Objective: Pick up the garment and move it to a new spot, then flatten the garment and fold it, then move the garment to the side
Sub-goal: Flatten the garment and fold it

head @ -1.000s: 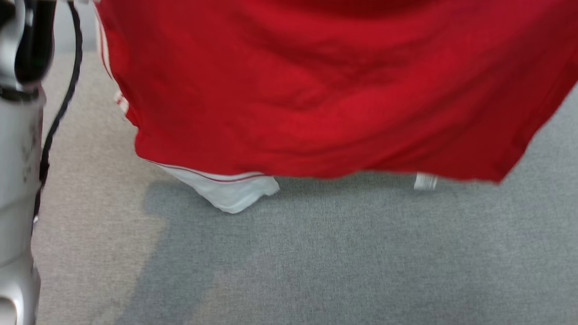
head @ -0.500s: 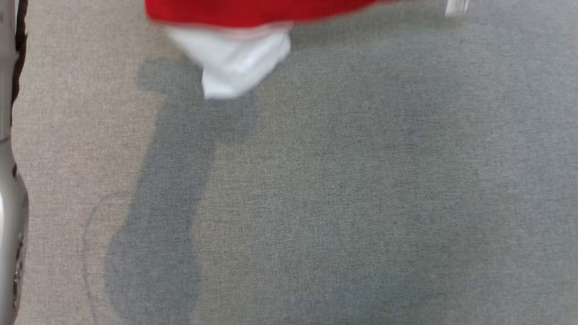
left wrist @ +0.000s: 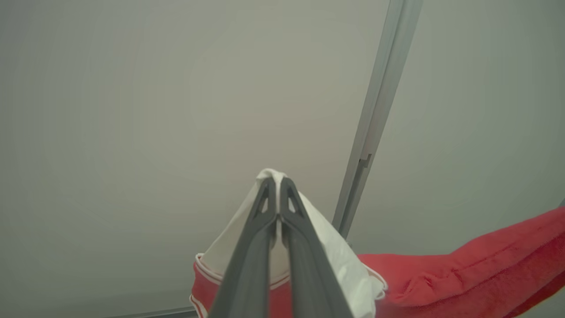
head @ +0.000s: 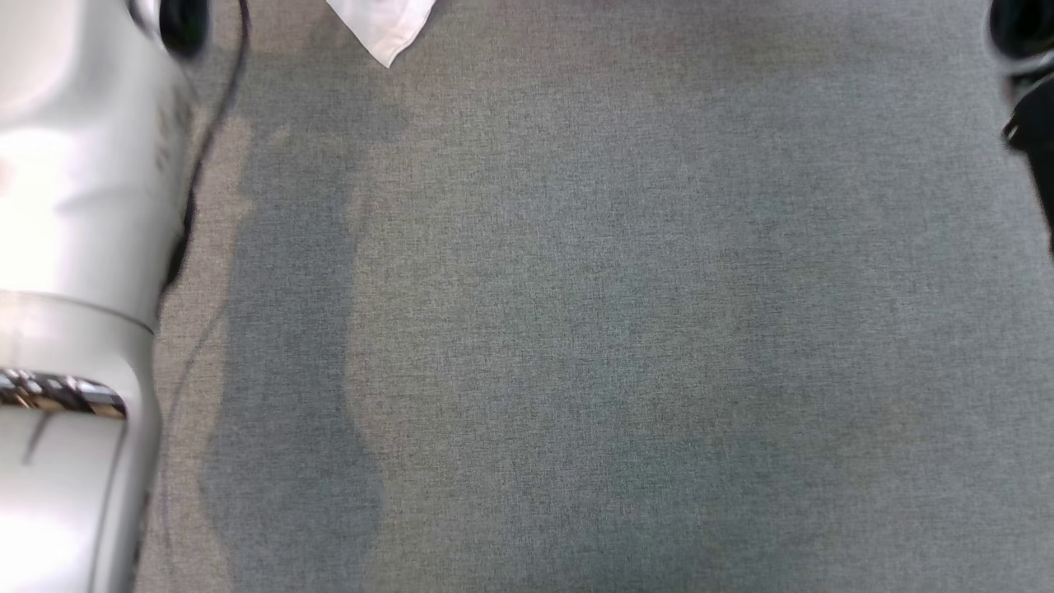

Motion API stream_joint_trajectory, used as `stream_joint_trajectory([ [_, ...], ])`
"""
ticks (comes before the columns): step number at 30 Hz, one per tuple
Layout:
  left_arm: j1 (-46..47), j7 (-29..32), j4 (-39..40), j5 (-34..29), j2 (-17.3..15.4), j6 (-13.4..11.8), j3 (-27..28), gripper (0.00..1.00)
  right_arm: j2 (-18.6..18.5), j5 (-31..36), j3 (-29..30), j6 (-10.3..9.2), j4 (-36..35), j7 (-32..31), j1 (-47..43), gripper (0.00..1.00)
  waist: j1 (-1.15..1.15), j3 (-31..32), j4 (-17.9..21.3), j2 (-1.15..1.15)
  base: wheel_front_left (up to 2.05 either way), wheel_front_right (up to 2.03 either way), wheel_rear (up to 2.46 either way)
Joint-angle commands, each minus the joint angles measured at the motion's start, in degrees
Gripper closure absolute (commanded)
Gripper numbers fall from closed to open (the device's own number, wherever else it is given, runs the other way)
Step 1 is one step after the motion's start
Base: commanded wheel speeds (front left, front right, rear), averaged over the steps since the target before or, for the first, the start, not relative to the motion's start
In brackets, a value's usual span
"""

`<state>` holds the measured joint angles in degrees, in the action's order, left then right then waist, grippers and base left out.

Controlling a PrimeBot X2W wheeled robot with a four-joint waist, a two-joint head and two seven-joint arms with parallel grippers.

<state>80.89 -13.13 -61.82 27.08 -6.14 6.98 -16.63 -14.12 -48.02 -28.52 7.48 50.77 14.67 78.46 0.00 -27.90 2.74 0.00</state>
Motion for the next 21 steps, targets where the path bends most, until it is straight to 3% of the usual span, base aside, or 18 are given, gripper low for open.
stream_joint_trajectory([
  [1, -0.6, -0.3, -0.5, 0.5, -0.1, 0.1, 0.3, 1.00, -0.3, -0.5, -0.2, 0.04, 0.3, 0.4, -0.6, 1.00, 0.00, -0.2, 0.0, 0.00, 0.00, 0.00, 0.00],
  [6, -7.4, -1.4, -5.9, 2.5, 0.9, 0.4, 0.1, 1.00, 0.2, -4.3, -3.6, 0.04, 2.4, 0.6, -5.8, 1.00, 0.00, -0.5, -0.1, 0.00, 0.00, 0.00, 0.00],
  [11, -13.8, -1.9, -7.4, 4.7, 1.7, 0.5, 1.7, 1.00, -1.2, -7.0, -5.0, 0.04, -0.3, 0.6, -12.6, 1.00, 0.00, 1.0, -0.5, 0.00, 0.00, 0.00, 0.00],
  [18, -27.2, -2.0, 4.3, 5.6, 2.0, 0.3, 6.9, 1.00, -4.1, -8.2, 0.2, 0.04, -10.8, 0.6, -28.5, 1.00, 0.00, 5.5, -1.5, 0.00, 0.00, 0.00, 0.00],
  [21, -34.6, -2.0, 11.8, 1.7, 1.3, -2.5, 7.4, 1.00, -4.6, -9.2, 3.3, 0.04, -16.3, 0.6, -37.1, 1.00, 0.00, 7.5, -1.6, 0.00, 0.00, 0.00, 0.00],
])
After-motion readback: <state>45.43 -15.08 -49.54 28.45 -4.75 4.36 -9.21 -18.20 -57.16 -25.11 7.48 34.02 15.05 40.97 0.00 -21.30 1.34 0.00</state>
